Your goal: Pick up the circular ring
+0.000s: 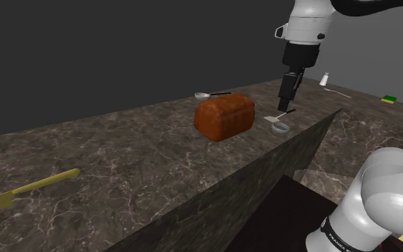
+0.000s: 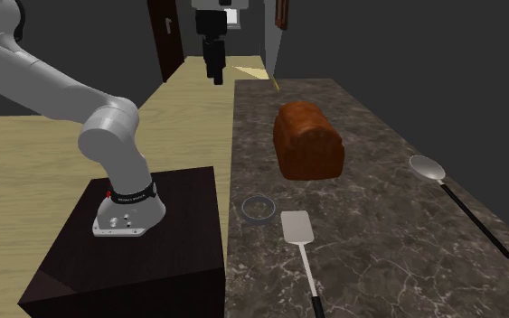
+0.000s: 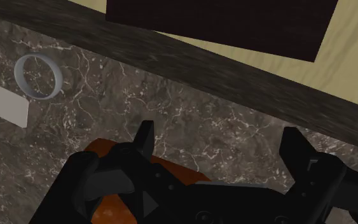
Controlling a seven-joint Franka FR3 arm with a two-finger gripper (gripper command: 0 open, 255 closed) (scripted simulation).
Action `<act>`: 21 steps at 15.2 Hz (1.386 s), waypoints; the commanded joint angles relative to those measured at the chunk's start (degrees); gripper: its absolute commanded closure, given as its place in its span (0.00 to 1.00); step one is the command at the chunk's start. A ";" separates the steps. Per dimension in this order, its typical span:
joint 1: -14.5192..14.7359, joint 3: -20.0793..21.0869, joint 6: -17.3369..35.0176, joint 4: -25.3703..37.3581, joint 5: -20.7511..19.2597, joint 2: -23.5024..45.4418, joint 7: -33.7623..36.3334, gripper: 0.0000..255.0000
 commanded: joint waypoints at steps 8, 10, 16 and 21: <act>-2.24 -9.31 8.59 -7.32 -5.54 0.17 -10.04 0.00; -2.97 -12.09 11.29 -8.72 -7.11 1.14 -12.89 0.00; -4.74 -20.73 20.03 -10.87 -11.16 6.67 -21.43 0.00; -5.17 -28.18 27.72 -10.25 -12.84 14.17 -28.92 0.00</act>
